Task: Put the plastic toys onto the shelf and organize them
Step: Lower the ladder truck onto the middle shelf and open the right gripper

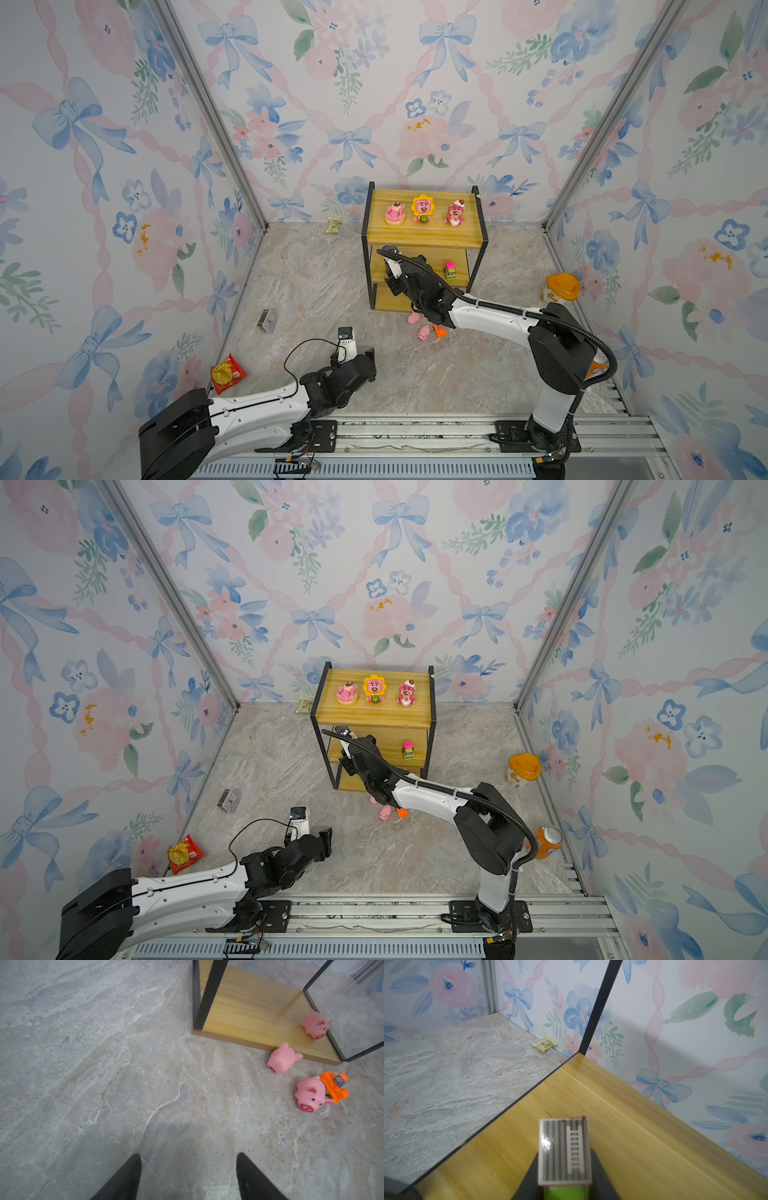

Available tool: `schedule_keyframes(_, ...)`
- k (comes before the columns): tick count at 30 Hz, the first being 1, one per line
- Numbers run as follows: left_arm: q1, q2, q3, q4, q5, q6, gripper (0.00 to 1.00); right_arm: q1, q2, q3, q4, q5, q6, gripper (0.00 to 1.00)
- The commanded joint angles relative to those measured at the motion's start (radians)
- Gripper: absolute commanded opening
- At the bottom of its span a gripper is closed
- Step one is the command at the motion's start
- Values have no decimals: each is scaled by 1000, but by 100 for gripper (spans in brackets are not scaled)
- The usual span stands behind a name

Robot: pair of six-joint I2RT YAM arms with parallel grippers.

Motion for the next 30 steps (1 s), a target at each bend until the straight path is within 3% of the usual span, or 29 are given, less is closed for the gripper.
schedule_keyframes(1, 8, 9, 22, -19, -11, 26, 74, -8, 13, 23, -5, -5, 13, 28)
schedule_keyframes(11, 10, 12, 26, -20, -7, 28, 73, -2, -12, 3, -10, 13, -2, 51)
schedule_keyframes(30, 10, 12, 27, -20, -4, 31, 73, 51, -137, -118, -18, 118, -70, 68)
